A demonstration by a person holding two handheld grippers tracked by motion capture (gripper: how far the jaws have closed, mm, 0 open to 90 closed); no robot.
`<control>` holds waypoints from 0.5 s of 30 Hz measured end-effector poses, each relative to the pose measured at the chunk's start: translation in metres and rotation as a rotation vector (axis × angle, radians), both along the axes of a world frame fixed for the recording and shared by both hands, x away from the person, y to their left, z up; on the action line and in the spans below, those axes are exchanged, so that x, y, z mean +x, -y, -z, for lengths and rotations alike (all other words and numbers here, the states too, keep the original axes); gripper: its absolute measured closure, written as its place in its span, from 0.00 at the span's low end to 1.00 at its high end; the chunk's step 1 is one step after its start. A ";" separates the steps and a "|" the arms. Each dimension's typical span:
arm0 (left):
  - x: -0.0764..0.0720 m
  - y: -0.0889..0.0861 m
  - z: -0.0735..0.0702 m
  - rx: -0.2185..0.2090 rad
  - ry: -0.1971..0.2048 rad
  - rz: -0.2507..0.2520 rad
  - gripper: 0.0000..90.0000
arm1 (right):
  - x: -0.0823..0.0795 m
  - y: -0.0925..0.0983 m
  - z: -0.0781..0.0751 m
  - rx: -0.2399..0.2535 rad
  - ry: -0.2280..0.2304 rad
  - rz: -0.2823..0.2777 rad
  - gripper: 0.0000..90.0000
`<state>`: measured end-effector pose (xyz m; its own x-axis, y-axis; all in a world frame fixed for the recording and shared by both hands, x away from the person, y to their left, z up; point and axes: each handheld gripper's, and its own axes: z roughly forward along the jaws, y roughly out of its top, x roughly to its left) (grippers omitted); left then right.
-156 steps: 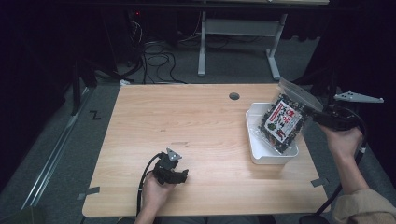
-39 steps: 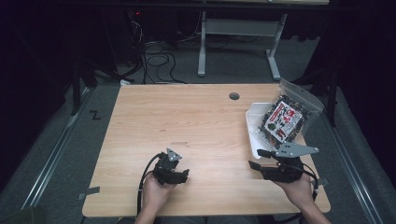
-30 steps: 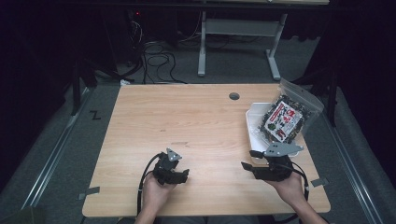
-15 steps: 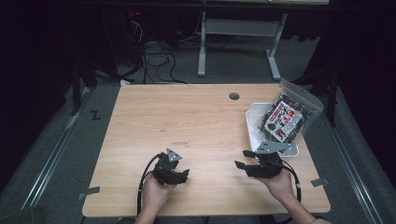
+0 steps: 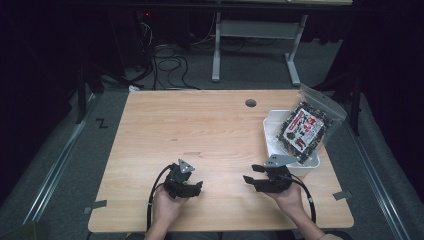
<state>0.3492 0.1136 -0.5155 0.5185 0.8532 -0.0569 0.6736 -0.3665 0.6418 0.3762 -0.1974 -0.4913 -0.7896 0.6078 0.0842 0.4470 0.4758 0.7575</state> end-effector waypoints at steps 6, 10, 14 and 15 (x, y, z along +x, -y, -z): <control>-0.001 -0.001 -0.002 -0.014 0.010 -0.005 0.37 | -0.008 -0.004 0.009 -0.047 0.003 -0.024 0.48; -0.002 0.000 -0.003 -0.013 0.014 0.001 0.37 | -0.011 -0.004 0.018 -0.066 -0.010 -0.023 0.45; -0.001 0.000 -0.003 -0.014 0.014 0.000 0.37 | -0.014 -0.005 0.017 -0.060 -0.003 -0.024 0.45; -0.001 0.000 -0.003 -0.011 0.012 0.001 0.37 | -0.015 -0.005 0.016 -0.059 0.003 -0.025 0.45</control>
<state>0.3481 0.1140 -0.5128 0.5200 0.8521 -0.0601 0.6652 -0.3599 0.6542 0.3616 -0.1921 -0.5077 -0.8047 0.5919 0.0461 0.4321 0.5307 0.7291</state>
